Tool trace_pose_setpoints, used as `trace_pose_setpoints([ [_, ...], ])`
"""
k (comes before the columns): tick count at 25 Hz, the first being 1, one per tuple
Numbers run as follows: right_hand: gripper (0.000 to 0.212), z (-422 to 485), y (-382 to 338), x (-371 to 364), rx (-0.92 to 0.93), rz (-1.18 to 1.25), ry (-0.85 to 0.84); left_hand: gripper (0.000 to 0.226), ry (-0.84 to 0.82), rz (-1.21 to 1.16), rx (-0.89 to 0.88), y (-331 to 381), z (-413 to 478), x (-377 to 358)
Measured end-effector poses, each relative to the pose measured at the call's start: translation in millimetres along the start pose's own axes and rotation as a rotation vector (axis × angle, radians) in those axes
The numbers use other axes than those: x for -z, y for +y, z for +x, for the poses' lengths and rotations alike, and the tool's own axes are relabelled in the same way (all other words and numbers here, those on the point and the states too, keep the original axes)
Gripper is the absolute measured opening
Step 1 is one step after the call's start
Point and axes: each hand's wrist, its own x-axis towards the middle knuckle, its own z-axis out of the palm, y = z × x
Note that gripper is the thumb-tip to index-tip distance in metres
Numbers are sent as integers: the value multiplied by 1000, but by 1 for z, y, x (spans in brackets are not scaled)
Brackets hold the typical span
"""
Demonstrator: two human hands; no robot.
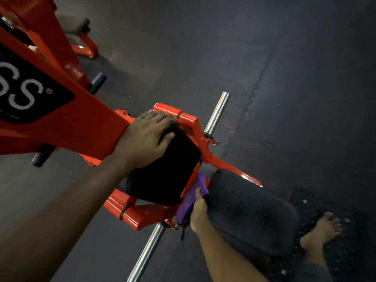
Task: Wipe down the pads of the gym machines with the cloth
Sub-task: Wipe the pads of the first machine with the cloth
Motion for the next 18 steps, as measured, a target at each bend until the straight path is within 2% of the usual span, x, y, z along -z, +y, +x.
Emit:
trace_pose_setpoints([
  [1, 85, -11, 19, -7, -344, -228, -124, 41, -9, 2, 2, -1, 0, 0],
  [2, 72, -34, 34, -19, -542, -292, -83, 41, -18, -1, 8, -1, 0, 1],
  [4, 55, -54, 52, -19, -454, -337, -276, 40, -37, -3, 15, 2, 0, 2],
  [5, 50, -41, 44, -36, -480, -208, -322, 40, -39, -4, 16, 2, 0, 1],
  [7, 52, -9, 35, -77, -431, -204, -266, 39, -34, -8, 18, 1, 1, 1],
  [8, 56, 9, 28, -96, -416, -230, -294, 38, -30, -8, 19, 1, 1, 1],
  [9, 54, 17, 10, -107, -352, -276, -306, 38, -26, -8, 18, 0, 1, 0],
  [10, 50, 26, -2, -118, -340, -219, -313, 38, -23, -8, 22, 0, 1, -1],
  [12, 46, 33, -8, -131, -293, -256, -259, 38, -23, -7, 33, 0, 1, -2],
  [15, 64, 24, 18, -109, -240, -313, -235, 38, -30, 6, 38, 2, 1, -1],
  [16, 61, 15, 29, -91, -228, -341, -248, 38, -27, 7, 40, 2, 1, 0],
  [18, 42, 4, 53, -56, -255, -345, -257, 38, -20, 2, 43, 3, 1, 1],
])
